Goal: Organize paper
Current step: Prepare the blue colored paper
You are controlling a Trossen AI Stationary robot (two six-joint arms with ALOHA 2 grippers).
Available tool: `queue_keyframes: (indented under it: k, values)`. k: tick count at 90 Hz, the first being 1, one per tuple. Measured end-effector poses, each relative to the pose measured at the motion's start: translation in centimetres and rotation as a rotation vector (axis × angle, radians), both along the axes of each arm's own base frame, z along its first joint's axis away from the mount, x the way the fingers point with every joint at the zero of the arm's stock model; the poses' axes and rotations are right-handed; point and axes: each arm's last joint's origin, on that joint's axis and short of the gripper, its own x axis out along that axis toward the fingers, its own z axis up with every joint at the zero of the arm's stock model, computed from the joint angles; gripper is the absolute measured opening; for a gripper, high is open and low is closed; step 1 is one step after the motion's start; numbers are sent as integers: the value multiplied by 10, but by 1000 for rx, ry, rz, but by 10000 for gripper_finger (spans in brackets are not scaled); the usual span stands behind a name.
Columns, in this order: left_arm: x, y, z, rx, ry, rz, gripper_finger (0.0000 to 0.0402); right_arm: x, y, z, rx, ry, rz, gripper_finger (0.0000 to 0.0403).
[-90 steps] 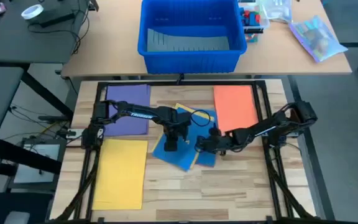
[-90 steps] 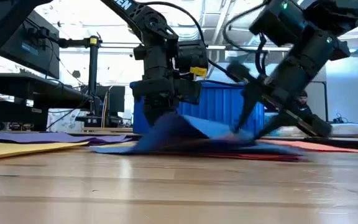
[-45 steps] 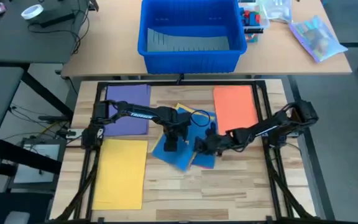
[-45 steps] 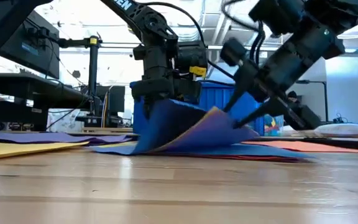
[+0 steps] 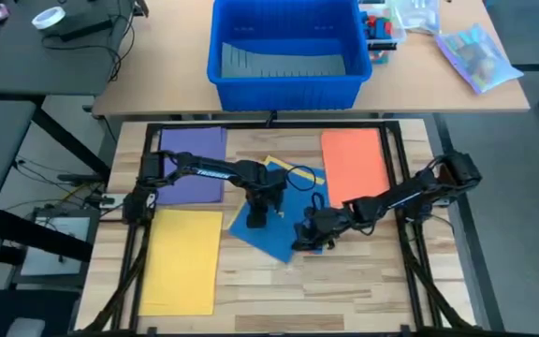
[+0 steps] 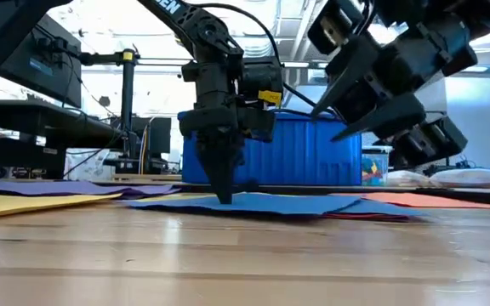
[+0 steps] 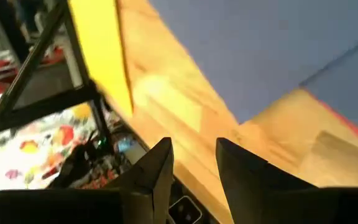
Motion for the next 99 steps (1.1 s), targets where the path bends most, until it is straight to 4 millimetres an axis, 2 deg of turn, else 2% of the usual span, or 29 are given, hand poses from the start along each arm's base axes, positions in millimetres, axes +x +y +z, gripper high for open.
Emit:
queue_keyframes:
  k: [14,27,37,67,99]
  values:
    - [0,0,0,0,-2,0,0,-4,-9,-9,-57,101,-135,115]
    - [0,0,0,0,-2,0,0,-14,-17,-20,-109,266,-236,115]
    - [0,0,0,0,-1,2,0,-22,-19,-26,-139,360,-251,115]
    - [1,0,0,1,-14,4,0,-20,-29,-28,-204,346,-372,115]
    - [3,0,0,-13,-28,5,0,-17,-35,-30,-227,333,-417,115]
